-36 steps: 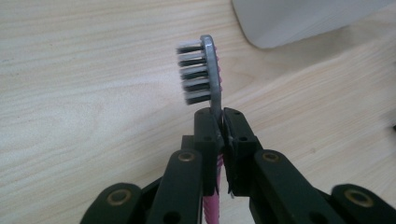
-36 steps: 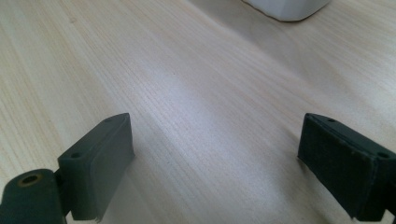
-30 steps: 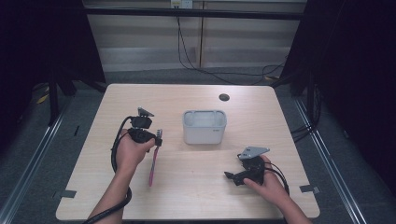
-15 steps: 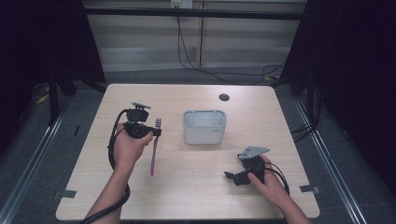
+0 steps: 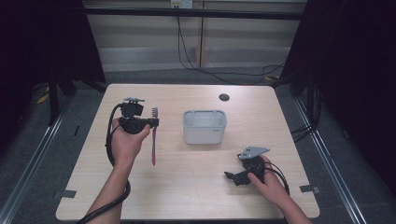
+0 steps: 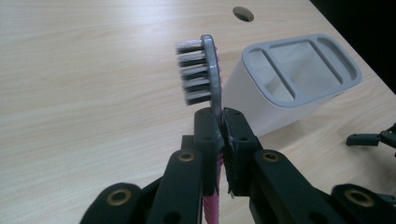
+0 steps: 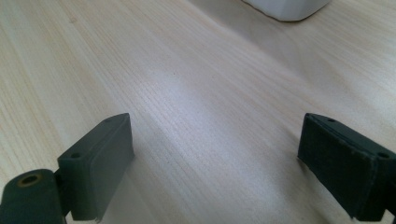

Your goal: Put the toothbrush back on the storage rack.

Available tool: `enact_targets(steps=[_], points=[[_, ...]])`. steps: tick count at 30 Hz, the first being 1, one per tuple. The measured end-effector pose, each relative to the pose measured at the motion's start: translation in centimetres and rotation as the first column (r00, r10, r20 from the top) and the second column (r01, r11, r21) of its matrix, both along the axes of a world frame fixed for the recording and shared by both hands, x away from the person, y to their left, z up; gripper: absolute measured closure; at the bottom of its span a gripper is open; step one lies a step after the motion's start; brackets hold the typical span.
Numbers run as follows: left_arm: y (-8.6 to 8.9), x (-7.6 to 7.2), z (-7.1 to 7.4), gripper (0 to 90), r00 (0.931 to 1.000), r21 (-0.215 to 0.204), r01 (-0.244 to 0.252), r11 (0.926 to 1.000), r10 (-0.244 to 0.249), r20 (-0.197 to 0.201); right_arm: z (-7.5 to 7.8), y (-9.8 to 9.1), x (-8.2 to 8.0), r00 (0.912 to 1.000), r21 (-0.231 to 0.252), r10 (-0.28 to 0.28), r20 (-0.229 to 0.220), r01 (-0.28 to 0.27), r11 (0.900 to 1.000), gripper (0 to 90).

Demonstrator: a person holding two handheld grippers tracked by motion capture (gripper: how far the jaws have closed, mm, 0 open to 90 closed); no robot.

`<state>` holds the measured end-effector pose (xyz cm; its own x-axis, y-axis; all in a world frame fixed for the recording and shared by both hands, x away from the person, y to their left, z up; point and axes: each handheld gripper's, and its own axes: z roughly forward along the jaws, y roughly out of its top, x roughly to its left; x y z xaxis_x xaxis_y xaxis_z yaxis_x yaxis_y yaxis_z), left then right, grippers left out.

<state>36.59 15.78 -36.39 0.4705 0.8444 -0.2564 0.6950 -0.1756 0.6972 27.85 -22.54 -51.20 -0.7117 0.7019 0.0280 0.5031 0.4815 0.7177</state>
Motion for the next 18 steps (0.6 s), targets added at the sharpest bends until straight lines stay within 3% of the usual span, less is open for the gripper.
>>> enact_targets(steps=[3,11,13,18], points=[[0.0,0.0,0.4,85.1,0.9996,-0.007,-0.008,0.9999,0.008,0.026,0.0,0.0,0.0,1.0000,0.000,0.000,0.000,0.000,1.0000,9.7],[0.2,0.2,1.1,85.1,0.9950,-0.073,-0.029,0.9969,0.036,0.093,0.0,0.0,0.0,1.0000,0.000,-0.001,0.001,0.001,1.0000,9.7],[0.3,0.3,1.3,85.1,0.9940,-0.097,-0.033,0.9947,0.043,0.101,0.0,0.0,0.0,1.0000,0.000,0.000,0.000,0.000,1.0000,9.7],[0.2,0.3,1.7,85.1,0.9909,-0.111,-0.039,0.9931,0.053,0.124,0.0,0.0,0.0,1.0000,0.000,0.000,0.000,0.000,1.0000,9.7]])
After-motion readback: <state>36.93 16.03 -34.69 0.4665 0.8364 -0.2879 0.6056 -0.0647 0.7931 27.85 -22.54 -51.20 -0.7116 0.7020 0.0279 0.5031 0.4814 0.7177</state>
